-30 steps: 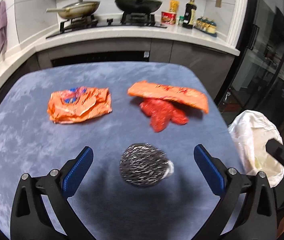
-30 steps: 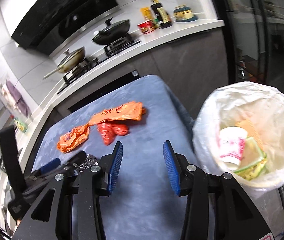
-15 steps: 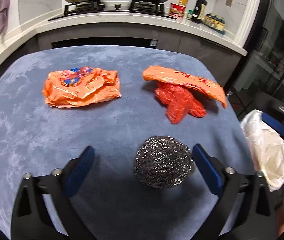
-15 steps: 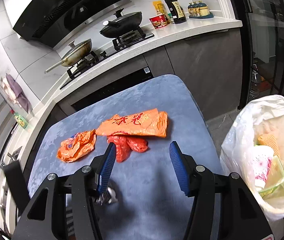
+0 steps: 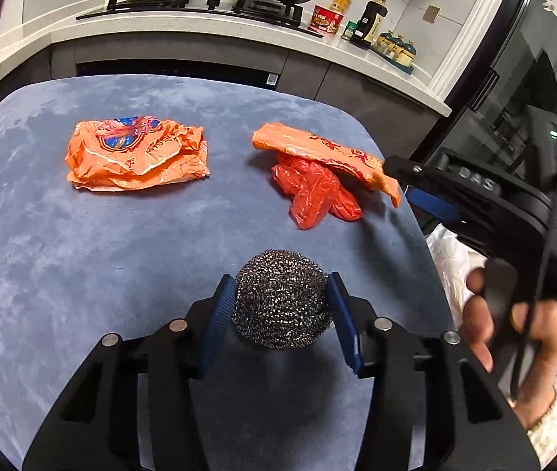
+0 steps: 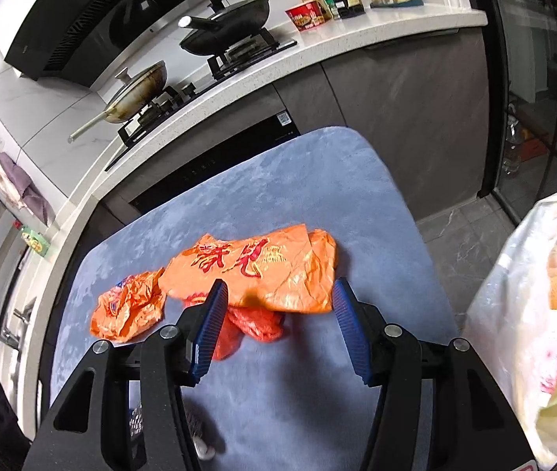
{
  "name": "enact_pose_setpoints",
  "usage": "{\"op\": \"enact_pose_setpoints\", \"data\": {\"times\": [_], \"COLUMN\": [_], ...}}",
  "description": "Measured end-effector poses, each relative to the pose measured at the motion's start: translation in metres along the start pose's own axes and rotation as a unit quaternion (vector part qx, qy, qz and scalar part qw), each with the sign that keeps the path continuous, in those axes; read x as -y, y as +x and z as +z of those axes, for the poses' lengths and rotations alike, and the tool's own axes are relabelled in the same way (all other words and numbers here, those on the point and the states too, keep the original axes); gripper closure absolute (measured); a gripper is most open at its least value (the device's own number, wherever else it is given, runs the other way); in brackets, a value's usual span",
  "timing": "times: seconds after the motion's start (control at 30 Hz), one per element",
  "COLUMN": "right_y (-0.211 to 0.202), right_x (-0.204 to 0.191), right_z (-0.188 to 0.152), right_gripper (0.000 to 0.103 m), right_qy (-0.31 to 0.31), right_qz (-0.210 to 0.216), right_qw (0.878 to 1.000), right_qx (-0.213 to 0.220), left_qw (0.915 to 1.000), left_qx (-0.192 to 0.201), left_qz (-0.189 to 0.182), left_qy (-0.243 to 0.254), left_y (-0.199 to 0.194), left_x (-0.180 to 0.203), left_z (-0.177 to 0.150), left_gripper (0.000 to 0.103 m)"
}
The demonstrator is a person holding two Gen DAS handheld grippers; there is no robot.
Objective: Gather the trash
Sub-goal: 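Grasp the orange printed bag with the right tool while the left tool holds the steel wool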
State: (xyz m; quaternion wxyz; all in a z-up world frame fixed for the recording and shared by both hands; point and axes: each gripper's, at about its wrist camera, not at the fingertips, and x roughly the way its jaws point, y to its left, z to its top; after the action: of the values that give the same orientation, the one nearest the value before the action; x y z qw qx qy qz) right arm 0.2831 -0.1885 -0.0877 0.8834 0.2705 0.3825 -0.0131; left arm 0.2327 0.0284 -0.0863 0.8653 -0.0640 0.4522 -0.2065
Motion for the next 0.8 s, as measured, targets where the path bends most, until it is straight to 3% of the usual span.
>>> {"op": "enact_pose_setpoints", "data": {"times": [0.2, 0.23, 0.37, 0.4, 0.7, 0.73, 0.8], "right_y": [0.028, 0.031, 0.037, 0.036, 0.0, -0.002, 0.001], "right_x": [0.005, 0.005, 0.0, -0.002, -0.017, -0.018, -0.017], "right_z": [0.002, 0.001, -0.002, -0.002, -0.004, -0.003, 0.001], "right_gripper": [0.049, 0.053, 0.099, 0.101, 0.102, 0.098, 0.082], "right_qy": [0.017, 0.017, 0.008, 0.006, -0.029, -0.035, -0.036], "right_qz": [0.007, 0.009, 0.025, 0.03, 0.051, 0.042, 0.024], "right_qw": [1.0, 1.0, 0.999, 0.999, 0.998, 0.999, 0.999], "right_qx": [-0.021, -0.024, -0.037, -0.038, -0.003, -0.001, -0.004], "left_qw": [1.0, 1.0, 1.0, 1.0, 0.9999, 0.9999, 0.9998], "left_qx": [0.0, 0.0, -0.003, -0.003, 0.013, 0.015, 0.02], "left_qz": [-0.005, -0.004, -0.004, -0.003, 0.001, 0.0, -0.001], "left_qy": [-0.002, -0.001, -0.002, -0.002, 0.007, 0.006, 0.004], "left_y": [-0.004, -0.004, -0.003, -0.003, -0.016, -0.018, -0.021], "left_x": [-0.003, -0.003, -0.003, -0.002, 0.004, 0.003, 0.003], "left_z": [0.002, 0.002, 0.002, 0.002, 0.002, 0.004, 0.007], "left_gripper": [0.058, 0.058, 0.058, 0.058, 0.058, 0.058, 0.058]}}
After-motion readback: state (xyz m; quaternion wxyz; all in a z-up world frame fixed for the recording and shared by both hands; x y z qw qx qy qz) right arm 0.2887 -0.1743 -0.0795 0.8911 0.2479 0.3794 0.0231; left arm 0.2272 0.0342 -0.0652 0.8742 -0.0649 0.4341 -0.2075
